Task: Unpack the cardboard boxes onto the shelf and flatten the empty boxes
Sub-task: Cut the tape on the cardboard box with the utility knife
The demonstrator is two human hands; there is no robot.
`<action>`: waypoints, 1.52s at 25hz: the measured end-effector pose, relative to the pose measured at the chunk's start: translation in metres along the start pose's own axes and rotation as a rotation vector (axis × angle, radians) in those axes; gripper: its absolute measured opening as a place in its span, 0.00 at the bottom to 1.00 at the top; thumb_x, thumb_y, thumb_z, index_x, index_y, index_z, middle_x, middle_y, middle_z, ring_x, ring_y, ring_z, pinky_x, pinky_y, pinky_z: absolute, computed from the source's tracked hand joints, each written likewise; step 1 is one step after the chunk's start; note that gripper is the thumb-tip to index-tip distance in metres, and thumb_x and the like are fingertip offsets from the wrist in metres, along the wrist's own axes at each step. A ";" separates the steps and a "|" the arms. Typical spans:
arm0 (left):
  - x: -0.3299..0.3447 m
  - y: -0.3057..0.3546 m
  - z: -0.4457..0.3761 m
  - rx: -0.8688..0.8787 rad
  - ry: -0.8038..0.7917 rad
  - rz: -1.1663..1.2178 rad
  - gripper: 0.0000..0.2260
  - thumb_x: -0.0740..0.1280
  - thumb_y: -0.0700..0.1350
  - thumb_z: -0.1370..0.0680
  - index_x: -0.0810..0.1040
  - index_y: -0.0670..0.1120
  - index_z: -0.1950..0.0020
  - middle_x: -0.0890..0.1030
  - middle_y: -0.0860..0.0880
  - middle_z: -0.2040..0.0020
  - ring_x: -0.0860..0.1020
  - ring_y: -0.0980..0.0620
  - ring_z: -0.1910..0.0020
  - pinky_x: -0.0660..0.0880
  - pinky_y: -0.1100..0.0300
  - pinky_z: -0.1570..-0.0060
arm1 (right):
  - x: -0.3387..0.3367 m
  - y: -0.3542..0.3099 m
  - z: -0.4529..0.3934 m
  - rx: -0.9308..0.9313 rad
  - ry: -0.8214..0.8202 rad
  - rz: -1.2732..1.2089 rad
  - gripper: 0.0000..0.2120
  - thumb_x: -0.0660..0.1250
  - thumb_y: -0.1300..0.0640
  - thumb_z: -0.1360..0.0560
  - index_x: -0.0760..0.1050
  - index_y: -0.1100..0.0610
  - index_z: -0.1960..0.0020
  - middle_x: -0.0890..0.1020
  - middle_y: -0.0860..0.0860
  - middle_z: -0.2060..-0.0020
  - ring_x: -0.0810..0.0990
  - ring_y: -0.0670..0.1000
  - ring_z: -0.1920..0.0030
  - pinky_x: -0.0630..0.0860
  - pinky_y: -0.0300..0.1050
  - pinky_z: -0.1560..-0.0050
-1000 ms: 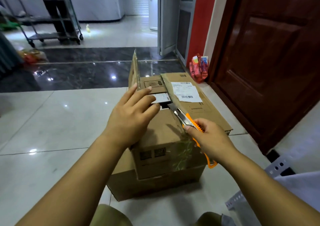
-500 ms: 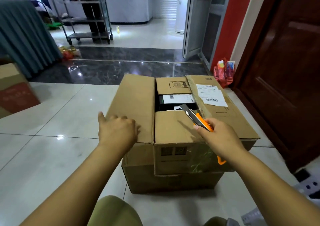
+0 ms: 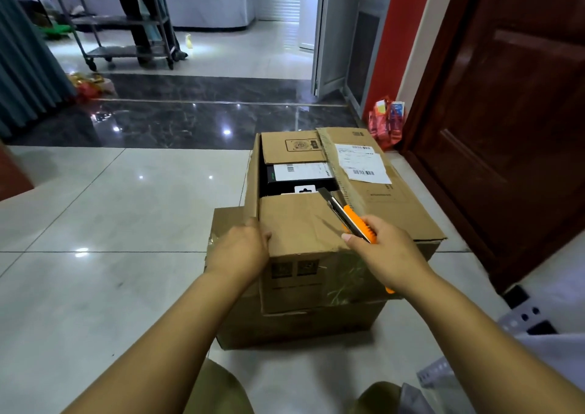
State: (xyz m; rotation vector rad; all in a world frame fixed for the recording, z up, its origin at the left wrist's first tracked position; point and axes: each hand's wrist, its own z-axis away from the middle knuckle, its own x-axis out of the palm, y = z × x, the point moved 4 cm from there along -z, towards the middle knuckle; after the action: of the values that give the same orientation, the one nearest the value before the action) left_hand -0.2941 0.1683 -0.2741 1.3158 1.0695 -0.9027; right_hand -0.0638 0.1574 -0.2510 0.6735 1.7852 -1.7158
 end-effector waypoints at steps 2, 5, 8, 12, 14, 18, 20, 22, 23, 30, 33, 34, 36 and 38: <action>-0.003 0.003 -0.001 0.003 0.017 -0.036 0.16 0.54 0.53 0.18 0.72 0.42 0.42 0.80 0.42 0.51 0.79 0.42 0.54 0.76 0.53 0.57 | -0.003 0.007 0.005 0.010 -0.005 0.031 0.16 0.65 0.47 0.22 0.71 0.49 0.37 0.76 0.47 0.52 0.75 0.45 0.55 0.68 0.38 0.63; -0.011 0.016 0.000 0.058 0.091 -0.132 0.15 0.56 0.51 0.19 0.75 0.42 0.43 0.78 0.42 0.47 0.75 0.42 0.48 0.72 0.53 0.53 | -0.012 0.019 0.014 0.037 0.041 0.072 0.19 0.68 0.45 0.24 0.71 0.48 0.35 0.75 0.47 0.47 0.75 0.47 0.52 0.71 0.41 0.56; -0.008 0.044 0.000 0.179 0.080 -0.172 0.14 0.58 0.50 0.20 0.75 0.44 0.39 0.73 0.44 0.37 0.69 0.41 0.38 0.69 0.48 0.41 | -0.023 0.029 0.025 0.048 0.083 0.084 0.21 0.71 0.45 0.27 0.73 0.47 0.37 0.77 0.47 0.46 0.76 0.48 0.49 0.74 0.42 0.52; 0.006 0.087 -0.005 0.284 0.016 -0.044 0.15 0.58 0.50 0.19 0.75 0.46 0.36 0.71 0.46 0.35 0.66 0.43 0.37 0.67 0.48 0.39 | -0.037 0.043 0.040 0.068 0.136 0.148 0.21 0.73 0.45 0.28 0.73 0.46 0.38 0.74 0.46 0.49 0.74 0.47 0.52 0.70 0.40 0.55; 0.011 0.101 -0.007 0.250 -0.025 0.097 0.15 0.57 0.50 0.18 0.76 0.47 0.37 0.71 0.46 0.37 0.66 0.43 0.38 0.67 0.48 0.38 | -0.042 0.050 0.046 0.089 0.141 0.189 0.22 0.72 0.44 0.28 0.71 0.46 0.37 0.72 0.46 0.49 0.74 0.48 0.52 0.70 0.40 0.56; 0.028 0.116 -0.022 0.126 -0.168 0.395 0.12 0.58 0.51 0.20 0.80 0.55 0.43 0.75 0.48 0.42 0.71 0.44 0.39 0.67 0.47 0.36 | -0.049 0.059 0.056 0.095 0.142 0.260 0.24 0.72 0.44 0.28 0.70 0.46 0.35 0.72 0.46 0.47 0.73 0.48 0.51 0.71 0.42 0.53; 0.031 0.119 -0.028 0.022 -0.236 0.586 0.11 0.60 0.54 0.25 0.81 0.59 0.53 0.82 0.51 0.49 0.77 0.44 0.44 0.71 0.44 0.40 | -0.049 0.060 0.059 0.086 0.125 0.289 0.25 0.71 0.44 0.28 0.69 0.45 0.35 0.71 0.46 0.46 0.72 0.48 0.50 0.71 0.42 0.53; 0.035 0.116 -0.034 -0.082 -0.277 0.714 0.10 0.60 0.57 0.31 0.81 0.63 0.60 0.84 0.52 0.55 0.80 0.44 0.49 0.73 0.43 0.41 | -0.049 0.058 0.062 0.070 0.100 0.307 0.24 0.70 0.44 0.27 0.68 0.45 0.34 0.72 0.47 0.44 0.72 0.48 0.49 0.70 0.41 0.53; 0.033 0.116 -0.035 -0.122 -0.287 0.770 0.09 0.61 0.56 0.31 0.82 0.63 0.60 0.84 0.52 0.56 0.81 0.45 0.50 0.74 0.43 0.42 | -0.048 0.056 0.063 0.057 0.087 0.317 0.24 0.70 0.44 0.26 0.67 0.45 0.34 0.73 0.47 0.43 0.72 0.48 0.48 0.69 0.41 0.53; 0.029 0.119 -0.034 -0.199 -0.351 1.110 0.07 0.64 0.39 0.21 0.81 0.42 0.55 0.81 0.45 0.63 0.77 0.52 0.66 0.76 0.63 0.67 | -0.036 0.035 0.068 0.013 -0.043 0.326 0.25 0.63 0.49 0.23 0.63 0.47 0.27 0.72 0.49 0.36 0.71 0.52 0.40 0.71 0.46 0.44; 0.028 0.120 -0.032 -0.215 -0.330 1.159 0.04 0.67 0.38 0.23 0.81 0.41 0.52 0.81 0.45 0.62 0.78 0.51 0.65 0.77 0.64 0.70 | -0.031 0.019 0.067 0.009 -0.084 0.351 0.26 0.61 0.47 0.21 0.61 0.48 0.25 0.70 0.50 0.35 0.72 0.52 0.39 0.71 0.46 0.43; 0.029 0.120 -0.032 -0.217 -0.320 1.149 0.04 0.69 0.38 0.24 0.82 0.41 0.51 0.81 0.45 0.62 0.78 0.51 0.65 0.75 0.63 0.71 | -0.030 0.013 0.067 0.007 -0.095 0.355 0.25 0.61 0.46 0.21 0.62 0.49 0.26 0.71 0.50 0.35 0.72 0.52 0.39 0.72 0.46 0.43; 0.030 0.120 -0.032 -0.214 -0.299 1.136 0.04 0.70 0.39 0.25 0.82 0.42 0.52 0.81 0.44 0.61 0.78 0.49 0.64 0.72 0.63 0.70 | -0.028 0.003 0.066 0.014 -0.109 0.364 0.24 0.60 0.44 0.21 0.65 0.50 0.28 0.72 0.50 0.37 0.73 0.52 0.41 0.73 0.47 0.44; 0.031 0.120 -0.032 -0.219 -0.286 1.158 0.03 0.71 0.39 0.25 0.82 0.42 0.52 0.81 0.43 0.61 0.78 0.48 0.63 0.73 0.62 0.67 | -0.025 -0.005 0.064 0.033 -0.120 0.387 0.23 0.59 0.43 0.21 0.67 0.52 0.30 0.72 0.51 0.39 0.74 0.52 0.42 0.74 0.48 0.45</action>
State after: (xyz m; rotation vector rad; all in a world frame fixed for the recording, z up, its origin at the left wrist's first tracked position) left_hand -0.1738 0.2115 -0.2669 1.2846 0.0691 -0.0708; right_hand -0.0459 0.0940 -0.2313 0.8484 1.4362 -1.4907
